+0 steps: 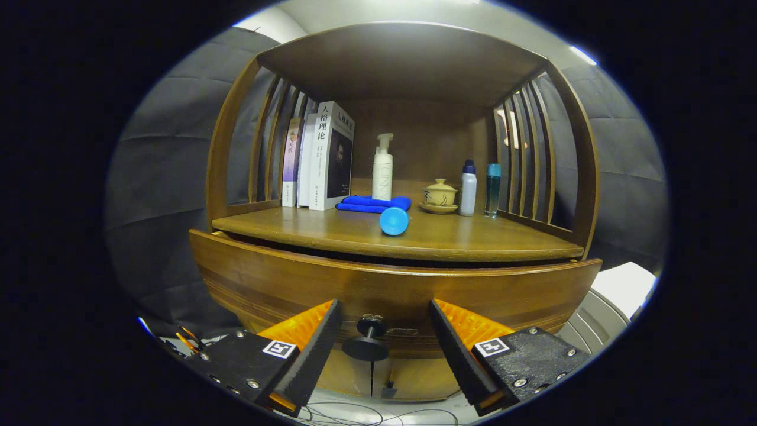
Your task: Pull open the drawer, take out the items inside it, and place them on the countertop above the cabinet.
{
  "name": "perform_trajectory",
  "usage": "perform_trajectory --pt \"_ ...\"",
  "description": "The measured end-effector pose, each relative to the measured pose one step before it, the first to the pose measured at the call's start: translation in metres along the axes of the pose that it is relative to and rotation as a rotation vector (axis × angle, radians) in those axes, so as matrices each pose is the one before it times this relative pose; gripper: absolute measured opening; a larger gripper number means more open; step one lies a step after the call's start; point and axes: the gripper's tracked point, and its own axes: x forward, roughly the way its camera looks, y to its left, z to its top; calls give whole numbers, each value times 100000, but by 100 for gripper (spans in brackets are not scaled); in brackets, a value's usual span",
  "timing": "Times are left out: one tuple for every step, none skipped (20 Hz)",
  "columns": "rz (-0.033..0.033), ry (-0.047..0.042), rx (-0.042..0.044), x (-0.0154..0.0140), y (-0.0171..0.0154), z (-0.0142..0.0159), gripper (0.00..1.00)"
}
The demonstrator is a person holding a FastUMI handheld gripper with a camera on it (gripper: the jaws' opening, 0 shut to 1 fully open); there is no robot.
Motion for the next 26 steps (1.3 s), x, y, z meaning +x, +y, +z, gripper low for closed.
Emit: perform_trajectory --pt "349 -55 94 407 -3 56 94" --pt "339 -30 124 328 -62 -1 94" --pt "317 -13 84 373 -43 111 94" --pt "257 22 158 331 -50 13 94" --pt "261 16 379 431 -50 125 94" --pt "-240 226 257 52 -124 102 94" --pt "310 -562 692 78 50 175 93" --pt "-71 -272 837 197 37 -78 93" --pt "-291 -282 70 34 -67 90 93" --pt "-205 -212 -312 -77 19 -62 93" --pt "-290 3 -393 5 4 -23 93" --pt "-238 -258 -456 22 -5 14 93" --pt "-283 91 -123 50 12 -6 93" --pt "-276 -169 -37 6 22 -19 93" --pt "471 266 -171 0 80 55 93" --pt "1756 -124 -101 -74 380 102 93" --pt "1309 -577 -129 -25 312 304 93" --pt "1342 -174 -558 -86 188 227 93" --pt "942 103 -1188 -84 222 350 93" --pt "325 -306 -1817 -274 132 408 93" --pt "-217 -724 -1667 -350 -17 625 93" --pt "-190 -762 -972 -593 88 504 93" --pt "57 -365 -116 -641 111 502 93" --pt "-258 -764 460 -688 104 549 93" --pt "-75 -974 1150 -709 21 685 93" --pt "318 -590 1379 -770 232 618 93"
